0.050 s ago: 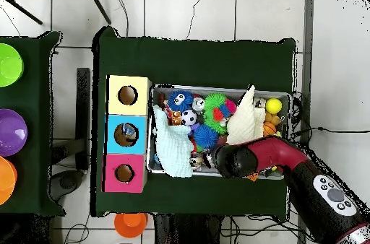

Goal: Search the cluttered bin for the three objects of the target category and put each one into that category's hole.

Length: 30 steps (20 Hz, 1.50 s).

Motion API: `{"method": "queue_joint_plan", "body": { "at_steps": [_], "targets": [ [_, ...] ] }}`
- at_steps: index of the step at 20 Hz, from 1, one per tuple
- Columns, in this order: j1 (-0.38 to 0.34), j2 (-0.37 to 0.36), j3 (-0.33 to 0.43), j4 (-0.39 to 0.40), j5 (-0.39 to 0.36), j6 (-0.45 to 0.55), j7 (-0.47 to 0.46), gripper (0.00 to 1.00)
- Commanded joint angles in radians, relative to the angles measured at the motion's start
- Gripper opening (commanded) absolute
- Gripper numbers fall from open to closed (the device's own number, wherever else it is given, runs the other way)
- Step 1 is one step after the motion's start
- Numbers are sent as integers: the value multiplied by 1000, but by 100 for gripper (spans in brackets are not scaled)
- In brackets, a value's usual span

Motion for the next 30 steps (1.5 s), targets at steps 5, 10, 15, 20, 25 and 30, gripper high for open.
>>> {"method": "queue_joint_plan", "body": {
  "at_steps": [5, 10, 15, 20, 25, 30],
  "targets": [
    [23, 66, 59, -3, 50, 50, -255, 100],
    [23, 54, 63, -6, 59, 53, -259, 100],
    [16, 69, 62, 6, 40, 24, -252, 100],
    [-4, 117, 58, 23, -12, -63, -239, 100],
    [16, 124, 38, 9, -35, -53, -234, 100],
    [42, 90, 2, 4, -68, 1, -235, 100]
  ]
}}
